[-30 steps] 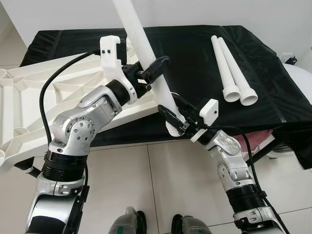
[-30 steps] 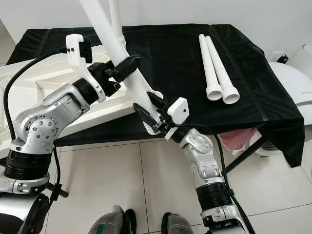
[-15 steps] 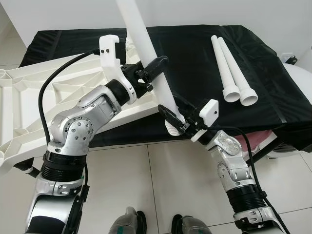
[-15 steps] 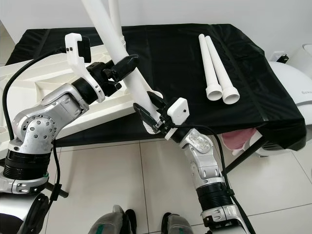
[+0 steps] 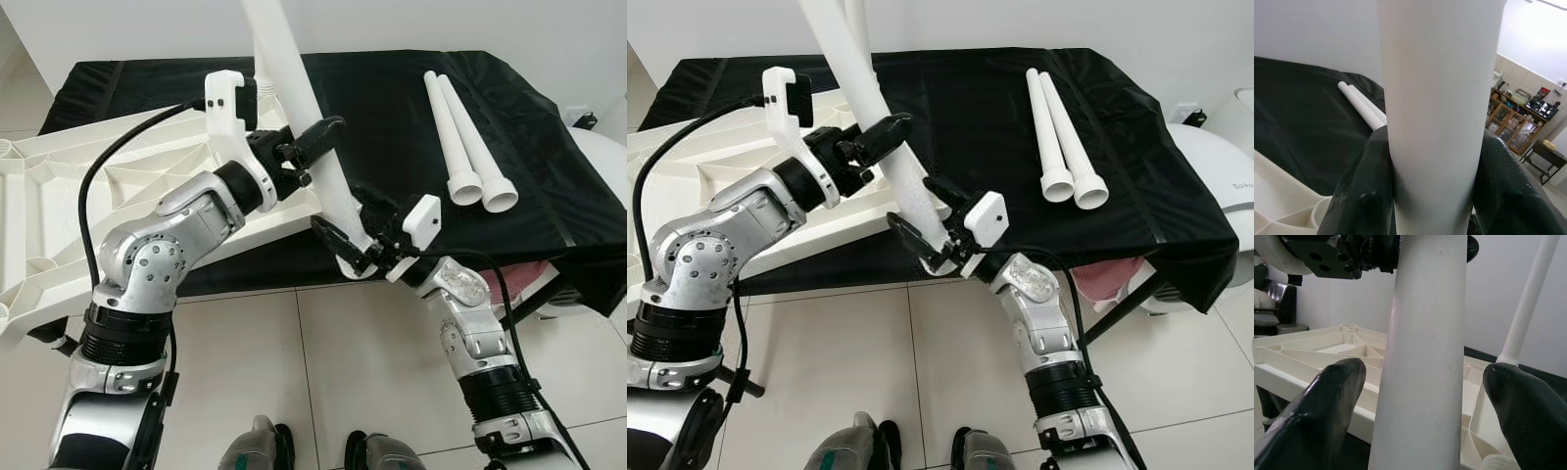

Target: Building children table

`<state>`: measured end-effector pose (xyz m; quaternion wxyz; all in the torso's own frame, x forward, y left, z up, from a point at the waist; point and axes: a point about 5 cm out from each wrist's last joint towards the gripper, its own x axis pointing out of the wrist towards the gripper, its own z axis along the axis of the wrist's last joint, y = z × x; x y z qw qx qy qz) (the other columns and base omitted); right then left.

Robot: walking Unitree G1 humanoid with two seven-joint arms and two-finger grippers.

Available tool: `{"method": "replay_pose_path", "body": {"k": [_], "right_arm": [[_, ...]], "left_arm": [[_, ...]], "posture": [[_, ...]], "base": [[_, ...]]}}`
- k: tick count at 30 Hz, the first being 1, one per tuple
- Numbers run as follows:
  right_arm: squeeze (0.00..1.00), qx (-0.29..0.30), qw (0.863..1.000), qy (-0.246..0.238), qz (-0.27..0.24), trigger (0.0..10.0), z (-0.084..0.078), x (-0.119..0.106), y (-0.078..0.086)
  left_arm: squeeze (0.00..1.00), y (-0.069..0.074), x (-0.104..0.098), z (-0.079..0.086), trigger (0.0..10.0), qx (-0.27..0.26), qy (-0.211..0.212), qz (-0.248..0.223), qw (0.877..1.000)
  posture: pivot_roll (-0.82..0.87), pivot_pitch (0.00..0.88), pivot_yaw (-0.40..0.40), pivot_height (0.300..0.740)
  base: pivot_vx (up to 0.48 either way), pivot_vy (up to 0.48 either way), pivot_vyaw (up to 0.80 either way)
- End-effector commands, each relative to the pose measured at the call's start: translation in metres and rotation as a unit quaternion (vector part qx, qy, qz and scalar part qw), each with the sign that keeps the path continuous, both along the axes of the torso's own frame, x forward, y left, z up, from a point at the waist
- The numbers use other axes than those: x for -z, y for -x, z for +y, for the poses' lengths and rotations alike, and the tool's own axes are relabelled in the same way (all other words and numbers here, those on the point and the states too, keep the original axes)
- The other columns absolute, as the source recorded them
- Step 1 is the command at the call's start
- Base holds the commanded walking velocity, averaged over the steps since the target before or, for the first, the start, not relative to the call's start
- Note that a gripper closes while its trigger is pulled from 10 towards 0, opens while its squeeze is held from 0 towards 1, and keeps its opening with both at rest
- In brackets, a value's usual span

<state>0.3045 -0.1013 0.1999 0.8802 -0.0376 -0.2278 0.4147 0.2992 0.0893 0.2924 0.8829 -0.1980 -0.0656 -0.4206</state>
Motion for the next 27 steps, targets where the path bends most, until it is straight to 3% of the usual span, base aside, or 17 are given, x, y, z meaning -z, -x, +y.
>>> {"method": "replay_pose_path", "body": {"k": [1,8,9,14,19,27], "right_arm": [[0.00,-0.011,1.000,-0.007,0.011,10.0,0.004,-0.005,-0.001],[0.00,-0.033,0.999,-0.002,0.035,10.0,0.010,-0.015,0.001],[0.00,-0.044,0.998,0.026,0.043,10.0,0.012,-0.020,0.002],[0.00,-0.053,0.997,0.045,0.043,10.0,0.012,-0.025,0.004],[0.00,-0.044,0.996,0.055,0.061,10.0,0.006,-0.028,0.003],[0.00,-0.048,0.994,0.053,0.083,10.0,0.002,-0.035,0.005]], "left_arm": [[0.00,0.019,-0.017,-0.013,10.0,0.116,0.013,-0.068,0.991],[0.00,0.022,-0.019,-0.015,10.0,0.121,0.003,-0.080,0.989],[0.00,0.022,-0.015,-0.016,10.0,0.120,-0.019,-0.083,0.989],[0.00,0.020,-0.007,-0.015,10.0,0.112,-0.047,-0.087,0.989],[0.00,0.016,0.005,-0.014,10.0,0.091,-0.104,-0.100,0.985],[0.00,0.013,0.008,-0.009,10.0,0.083,-0.129,-0.106,0.982]], "posture": [[-0.04,0.095,-0.004,0.740],[-0.04,0.094,-0.015,0.740],[-0.04,0.092,-0.022,0.740],[-0.04,0.092,-0.022,0.740],[-0.05,0.087,-0.031,0.740],[-0.05,0.090,-0.028,0.740]], "base": [[0.000,0.000,0.00],[0.000,0.000,0.00],[0.000,0.000,0.00],[0.000,0.000,0.00],[0.000,0.000,0.00],[0.000,0.000,0.00]]}}
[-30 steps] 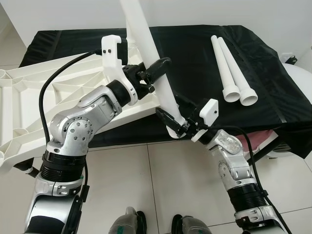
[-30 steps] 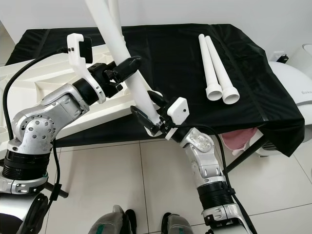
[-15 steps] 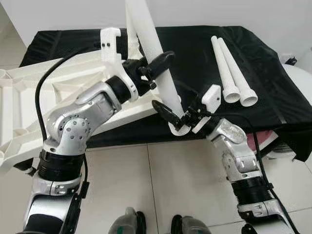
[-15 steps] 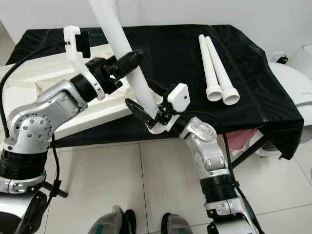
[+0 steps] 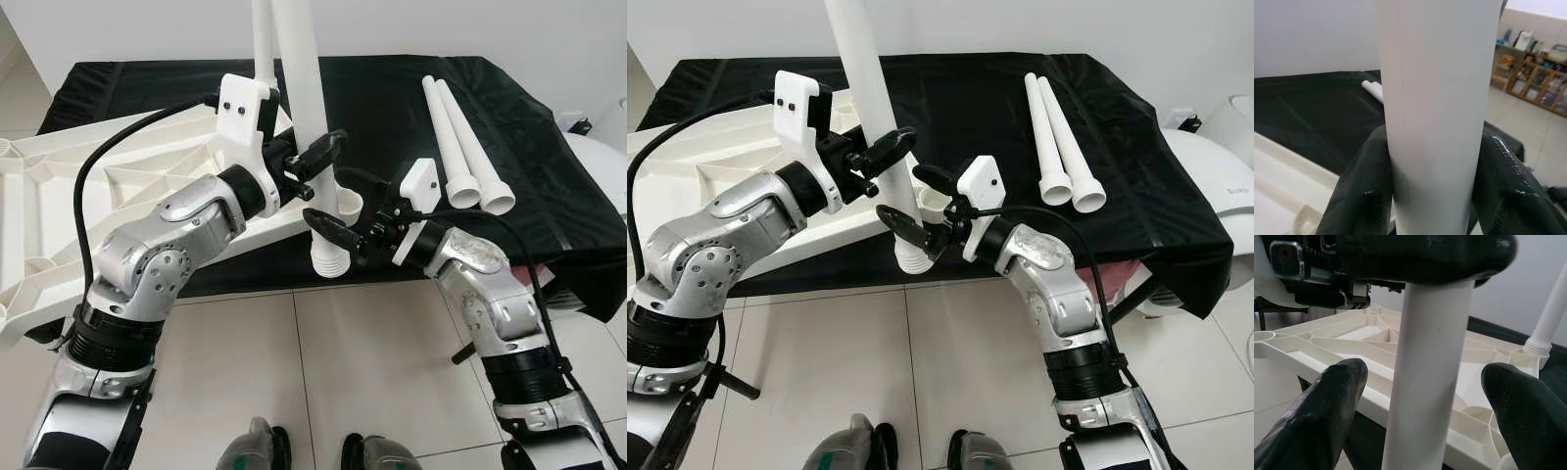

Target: Building children table

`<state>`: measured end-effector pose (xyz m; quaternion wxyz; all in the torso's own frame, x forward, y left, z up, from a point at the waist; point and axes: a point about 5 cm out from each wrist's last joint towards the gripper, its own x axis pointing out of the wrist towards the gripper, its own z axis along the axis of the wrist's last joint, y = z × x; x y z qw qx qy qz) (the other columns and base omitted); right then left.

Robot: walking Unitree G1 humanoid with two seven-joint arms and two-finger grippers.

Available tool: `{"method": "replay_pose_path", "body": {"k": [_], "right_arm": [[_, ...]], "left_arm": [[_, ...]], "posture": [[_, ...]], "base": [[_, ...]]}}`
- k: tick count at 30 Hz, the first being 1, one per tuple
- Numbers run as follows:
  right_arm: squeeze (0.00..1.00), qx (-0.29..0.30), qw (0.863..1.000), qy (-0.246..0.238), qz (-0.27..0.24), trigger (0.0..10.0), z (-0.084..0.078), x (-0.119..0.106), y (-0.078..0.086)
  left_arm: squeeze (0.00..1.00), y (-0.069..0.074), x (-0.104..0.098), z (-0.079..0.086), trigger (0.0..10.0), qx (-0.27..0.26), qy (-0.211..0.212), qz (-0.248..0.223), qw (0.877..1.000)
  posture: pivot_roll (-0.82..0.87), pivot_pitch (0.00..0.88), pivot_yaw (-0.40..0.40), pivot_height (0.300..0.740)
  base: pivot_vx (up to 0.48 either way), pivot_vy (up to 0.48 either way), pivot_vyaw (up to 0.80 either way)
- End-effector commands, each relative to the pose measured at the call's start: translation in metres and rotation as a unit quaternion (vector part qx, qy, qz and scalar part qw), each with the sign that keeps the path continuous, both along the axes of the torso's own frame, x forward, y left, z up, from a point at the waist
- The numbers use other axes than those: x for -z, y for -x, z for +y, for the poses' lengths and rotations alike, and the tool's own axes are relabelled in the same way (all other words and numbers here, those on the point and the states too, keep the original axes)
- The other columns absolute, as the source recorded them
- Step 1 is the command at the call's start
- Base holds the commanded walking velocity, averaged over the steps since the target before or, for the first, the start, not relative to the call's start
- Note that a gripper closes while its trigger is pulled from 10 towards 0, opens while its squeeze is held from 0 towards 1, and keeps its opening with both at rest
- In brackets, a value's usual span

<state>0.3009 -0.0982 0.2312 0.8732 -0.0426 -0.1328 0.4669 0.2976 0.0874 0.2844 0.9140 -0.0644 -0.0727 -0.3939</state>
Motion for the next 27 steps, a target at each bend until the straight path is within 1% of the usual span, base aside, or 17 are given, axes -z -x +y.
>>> {"method": "replay_pose_path", "body": {"k": [1,2,6,9,13,17,22,27], "right_arm": [[0.00,-0.007,1.000,-0.003,0.015,10.0,-0.002,-0.004,0.002],[0.00,-0.007,1.000,-0.003,0.015,10.0,-0.002,-0.004,0.002],[0.00,-0.012,0.999,-0.002,0.043,10.0,-0.004,-0.004,0.003],[0.00,-0.007,0.998,0.009,0.060,10.0,-0.005,0.000,0.002],[0.00,-0.007,0.997,0.016,0.078,10.0,-0.002,0.003,0.000],[0.00,-0.007,0.996,0.021,0.082,10.0,-0.001,0.003,-0.001],[0.00,-0.005,0.997,0.034,0.073,10.0,0.002,0.000,-0.006],[0.00,-0.006,0.997,0.044,0.062,10.0,0.004,-0.003,-0.009]], "left_arm": [[0.00,0.011,-0.001,-0.006,10.0,0.134,-0.025,-0.040,0.990],[0.00,0.011,-0.001,-0.006,10.0,0.134,-0.025,-0.040,0.990],[0.00,0.013,-0.008,-0.008,10.0,0.139,-0.030,-0.056,0.988],[0.00,0.014,-0.012,-0.010,10.0,0.142,-0.031,-0.066,0.987],[0.00,0.021,-0.022,-0.017,10.0,0.156,-0.024,-0.084,0.984],[0.00,0.024,-0.026,-0.021,10.0,0.166,-0.021,-0.092,0.982],[0.00,0.030,-0.027,-0.027,10.0,0.185,-0.021,-0.097,0.978],[0.00,0.032,-0.026,-0.028,10.0,0.191,-0.022,-0.095,0.977]], "posture": [[-0.05,0.090,-0.028,0.740],[-0.05,0.090,-0.028,0.740],[-0.06,0.096,-0.024,0.740],[-0.06,0.096,-0.024,0.740],[-0.05,0.104,-0.024,0.740],[-0.05,0.105,-0.026,0.740],[-0.05,0.105,-0.026,0.740],[-0.05,0.106,-0.022,0.740]], "base": [[0.000,0.000,0.00],[0.000,0.000,0.00],[0.000,0.000,0.00],[0.000,0.000,0.00],[0.000,0.000,0.00],[0.000,0.000,0.00],[0.000,0.000,0.00],[0.000,0.000,0.00]]}}
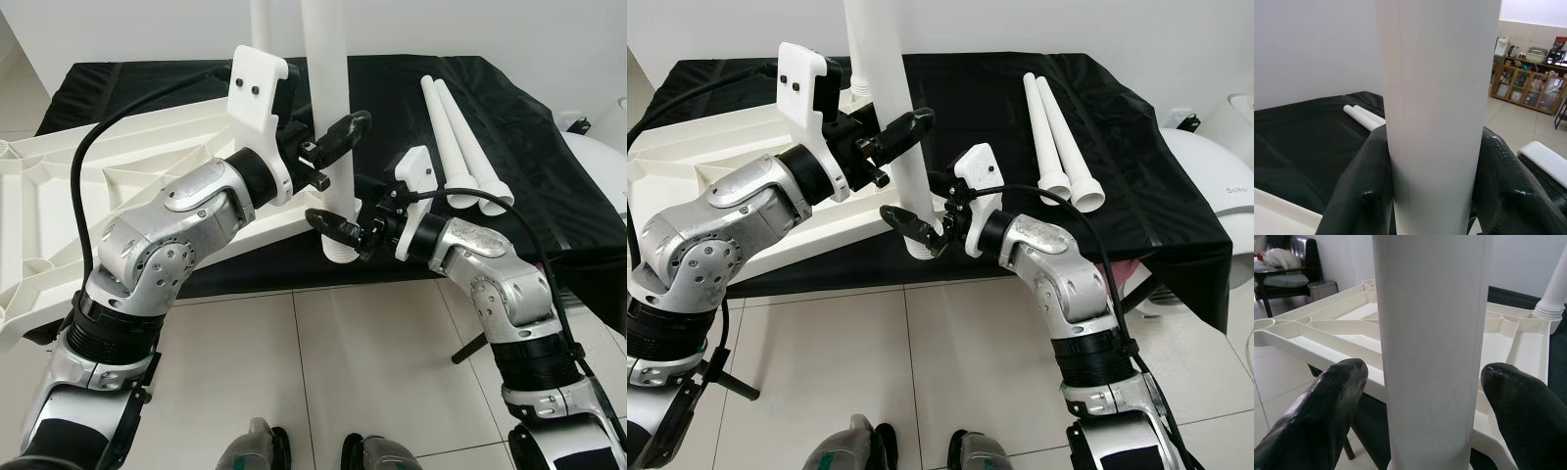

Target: Building children table

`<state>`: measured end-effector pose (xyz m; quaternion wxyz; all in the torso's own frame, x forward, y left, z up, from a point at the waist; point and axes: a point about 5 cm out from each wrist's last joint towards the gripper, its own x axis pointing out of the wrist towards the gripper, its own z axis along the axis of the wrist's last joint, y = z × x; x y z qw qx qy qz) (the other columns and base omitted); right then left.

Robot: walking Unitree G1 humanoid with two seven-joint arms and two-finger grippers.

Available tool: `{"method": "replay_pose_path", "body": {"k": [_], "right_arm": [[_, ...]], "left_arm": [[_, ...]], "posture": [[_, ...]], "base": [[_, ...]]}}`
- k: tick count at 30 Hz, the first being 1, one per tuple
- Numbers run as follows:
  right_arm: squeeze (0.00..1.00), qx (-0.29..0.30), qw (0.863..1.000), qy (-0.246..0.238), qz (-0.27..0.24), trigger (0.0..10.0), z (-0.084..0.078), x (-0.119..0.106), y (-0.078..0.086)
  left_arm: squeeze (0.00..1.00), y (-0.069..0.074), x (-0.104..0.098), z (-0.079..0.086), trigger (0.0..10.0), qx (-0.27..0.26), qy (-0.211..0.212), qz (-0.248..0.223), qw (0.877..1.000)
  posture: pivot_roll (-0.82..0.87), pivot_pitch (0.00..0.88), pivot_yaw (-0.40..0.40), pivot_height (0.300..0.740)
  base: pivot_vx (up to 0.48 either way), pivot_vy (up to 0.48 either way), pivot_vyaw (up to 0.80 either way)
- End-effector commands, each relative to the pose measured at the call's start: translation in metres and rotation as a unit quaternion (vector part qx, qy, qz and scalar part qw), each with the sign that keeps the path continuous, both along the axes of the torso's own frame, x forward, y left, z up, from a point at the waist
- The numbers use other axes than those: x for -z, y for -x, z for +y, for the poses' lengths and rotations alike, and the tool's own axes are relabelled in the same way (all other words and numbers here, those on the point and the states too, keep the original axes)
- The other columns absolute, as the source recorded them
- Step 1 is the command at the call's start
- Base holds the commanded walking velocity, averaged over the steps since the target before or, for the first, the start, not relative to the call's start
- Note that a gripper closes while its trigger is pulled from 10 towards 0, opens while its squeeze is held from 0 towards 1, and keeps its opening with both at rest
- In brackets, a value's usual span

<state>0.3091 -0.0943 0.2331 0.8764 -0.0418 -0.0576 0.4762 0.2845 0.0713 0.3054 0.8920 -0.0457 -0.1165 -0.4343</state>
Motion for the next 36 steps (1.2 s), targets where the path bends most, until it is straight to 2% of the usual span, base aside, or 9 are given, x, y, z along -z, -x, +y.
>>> {"method": "replay_pose_path", "body": {"k": [1,5,7,10,11,27,30,35,36], "right_arm": [[0.00,-0.004,1.000,0.008,-0.005,10.0,0.000,-0.001,-0.001],[0.00,-0.005,1.000,0.010,-0.005,7.1,0.000,-0.003,-0.002],[0.00,-0.003,1.000,0.012,-0.001,0.0,-0.001,-0.003,-0.002],[0.00,0.002,1.000,0.014,-0.001,4.8,-0.002,-0.004,-0.003],[0.00,0.002,1.000,0.017,0.002,10.0,-0.003,-0.004,-0.003],[0.00,0.013,0.999,0.030,0.026,10.0,-0.007,0.006,-0.004],[0.00,0.012,0.999,0.028,0.030,2.9,-0.007,0.006,-0.005],[0.00,0.010,0.999,0.027,0.035,0.0,-0.005,0.007,-0.006],[0.00,0.011,0.999,0.027,0.035,10.0,-0.004,0.007,-0.006]], "left_arm": [[0.00,0.018,-0.005,-0.012,10.0,0.149,-0.026,-0.045,0.987],[0.00,0.019,-0.005,-0.013,10.0,0.151,-0.028,-0.045,0.987],[0.00,0.019,-0.005,-0.013,10.0,0.155,-0.029,-0.045,0.987],[0.00,0.019,-0.004,-0.013,10.0,0.153,-0.032,-0.045,0.987],[0.00,0.019,-0.003,-0.013,10.0,0.154,-0.034,-0.045,0.986],[0.00,0.022,-0.006,-0.016,10.0,0.161,-0.033,-0.054,0.985],[0.00,0.022,-0.006,-0.016,10.0,0.161,-0.032,-0.054,0.985],[0.00,0.022,-0.008,-0.016,10.0,0.161,-0.027,-0.055,0.985],[0.00,0.022,-0.009,-0.016,10.0,0.162,-0.024,-0.057,0.985]], "posture": [[-0.05,0.106,-0.022,0.740],[-0.04,0.107,-0.023,0.740],[-0.05,0.110,-0.024,0.740],[-0.05,0.111,-0.024,0.740],[-0.05,0.111,-0.024,0.740],[-0.05,0.106,-0.026,0.740],[-0.05,0.104,-0.028,0.740],[-0.05,0.101,-0.031,0.740],[-0.05,0.101,-0.032,0.740]], "base": [[0.000,0.000,0.00],[0.000,0.000,0.00],[0.000,0.000,0.00],[0.000,0.000,0.00],[0.000,0.000,0.00],[0.000,0.000,0.00],[0.000,0.000,0.00],[0.000,0.000,0.00],[0.000,0.000,0.00]]}}
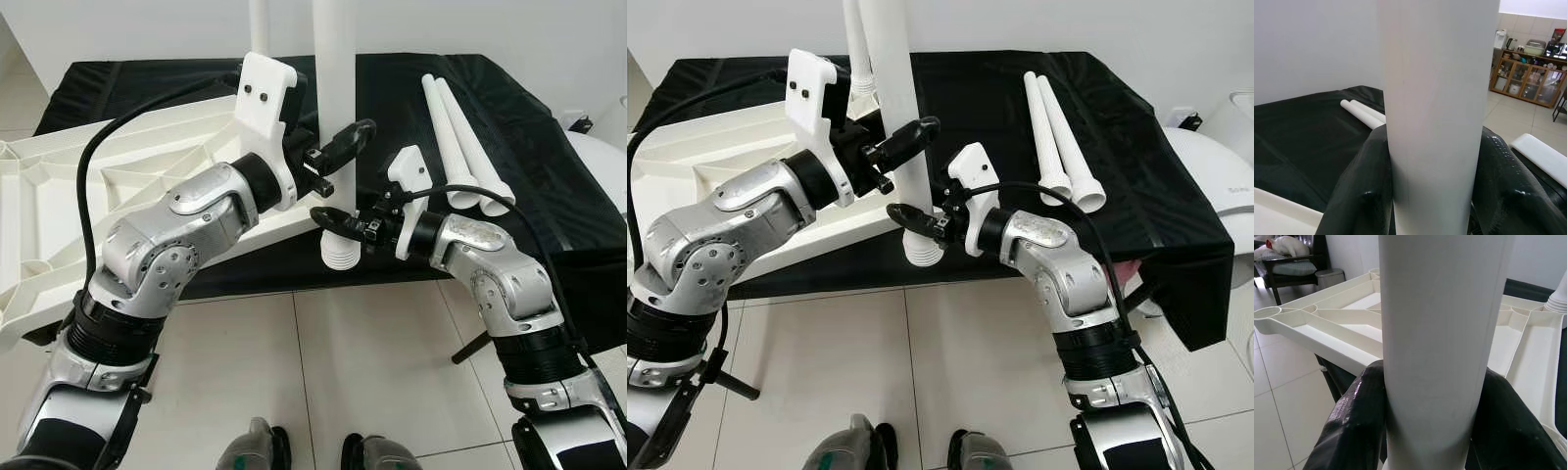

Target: Building children table

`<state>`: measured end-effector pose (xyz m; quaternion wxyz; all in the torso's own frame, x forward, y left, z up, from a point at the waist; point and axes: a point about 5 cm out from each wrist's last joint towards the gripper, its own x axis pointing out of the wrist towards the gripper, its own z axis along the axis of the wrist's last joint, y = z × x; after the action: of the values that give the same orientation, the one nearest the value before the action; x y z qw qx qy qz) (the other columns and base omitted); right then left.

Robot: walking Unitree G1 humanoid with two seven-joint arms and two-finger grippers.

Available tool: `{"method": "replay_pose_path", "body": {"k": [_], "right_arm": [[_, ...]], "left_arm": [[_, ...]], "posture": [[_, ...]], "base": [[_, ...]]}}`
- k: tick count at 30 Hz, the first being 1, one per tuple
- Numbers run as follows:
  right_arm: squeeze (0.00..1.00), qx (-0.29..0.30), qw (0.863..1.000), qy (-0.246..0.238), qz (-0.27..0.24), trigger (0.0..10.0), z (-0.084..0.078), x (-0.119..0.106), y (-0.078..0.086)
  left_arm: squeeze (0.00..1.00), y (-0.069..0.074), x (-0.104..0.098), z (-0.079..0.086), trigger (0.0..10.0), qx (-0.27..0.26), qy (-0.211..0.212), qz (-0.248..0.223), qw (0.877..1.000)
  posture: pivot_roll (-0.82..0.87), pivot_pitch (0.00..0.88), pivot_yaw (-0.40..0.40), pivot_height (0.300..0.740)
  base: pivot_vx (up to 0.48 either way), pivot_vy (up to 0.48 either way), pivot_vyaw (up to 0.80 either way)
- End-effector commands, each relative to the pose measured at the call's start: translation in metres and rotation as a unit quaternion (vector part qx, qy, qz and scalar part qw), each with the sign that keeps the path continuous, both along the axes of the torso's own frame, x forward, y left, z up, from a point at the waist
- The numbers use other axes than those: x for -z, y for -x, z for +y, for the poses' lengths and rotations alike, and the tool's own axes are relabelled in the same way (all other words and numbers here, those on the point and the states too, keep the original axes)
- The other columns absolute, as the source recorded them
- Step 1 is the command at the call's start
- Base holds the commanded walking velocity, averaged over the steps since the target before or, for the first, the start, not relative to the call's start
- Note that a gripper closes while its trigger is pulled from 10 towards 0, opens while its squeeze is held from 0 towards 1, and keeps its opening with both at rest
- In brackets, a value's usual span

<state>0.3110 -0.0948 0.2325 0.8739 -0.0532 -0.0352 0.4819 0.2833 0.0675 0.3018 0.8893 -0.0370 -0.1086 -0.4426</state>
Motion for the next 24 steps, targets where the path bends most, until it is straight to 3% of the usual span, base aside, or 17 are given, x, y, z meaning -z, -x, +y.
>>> {"method": "replay_pose_path", "body": {"k": [1,12,13,14,17,18,23,24], "right_arm": [[0.00,0.016,1.000,0.007,0.020,10.0,-0.0031,0.0068,-0.0047],[0.00,0.020,0.999,0.005,0.028,10.0,-0.0027,0.0089,-0.0064],[0.00,0.020,0.999,0.001,0.032,4.4,-0.0025,0.0097,-0.0064],[0.00,0.020,0.999,-0.002,0.035,0.0,-0.0024,0.0104,-0.0061],[0.00,0.022,0.999,-0.003,0.036,0.0,-0.0022,0.0107,-0.0067],[0.00,0.028,0.999,-0.003,0.036,10.0,-0.0025,0.0109,-0.0077],[0.00,0.033,0.999,-0.004,0.034,10.0,-0.0025,0.0108,-0.0089],[0.00,0.033,0.999,-0.005,0.033,10.0,-0.0024,0.0106,-0.0091]], "left_arm": [[0.00,0.0214,-0.0122,-0.0127,10.0,0.157,-0.011,-0.058,0.986],[0.00,0.0211,-0.0121,-0.0123,10.0,0.160,-0.006,-0.058,0.985],[0.00,0.0221,-0.0129,-0.0124,10.0,0.161,-0.005,-0.059,0.985],[0.00,0.0230,-0.0135,-0.0126,10.0,0.162,-0.004,-0.060,0.985],[0.00,0.0234,-0.0141,-0.0125,10.0,0.163,-0.003,-0.060,0.985],[0.00,0.0234,-0.0146,-0.0122,10.0,0.162,-0.003,-0.060,0.985],[0.00,0.0233,-0.0153,-0.0113,10.0,0.163,0.004,-0.055,0.985],[0.23,0.0230,-0.0155,-0.0107,10.0,0.164,0.008,-0.052,0.985]], "posture": [[-0.05,0.101,-0.032,0.740],[-0.05,0.102,-0.030,0.740],[-0.05,0.102,-0.030,0.740],[-0.05,0.102,-0.030,0.740],[-0.04,0.104,-0.025,0.740],[-0.04,0.104,-0.023,0.740],[-0.04,0.104,-0.020,0.740],[-0.04,0.104,-0.019,0.740]], "base": [[0.000,0.000,0.00],[0.000,0.000,0.00],[0.000,0.000,0.00],[0.000,0.000,0.00],[0.000,0.000,0.00],[0.000,0.000,0.00],[0.000,0.000,0.00],[0.000,0.000,0.00]]}}
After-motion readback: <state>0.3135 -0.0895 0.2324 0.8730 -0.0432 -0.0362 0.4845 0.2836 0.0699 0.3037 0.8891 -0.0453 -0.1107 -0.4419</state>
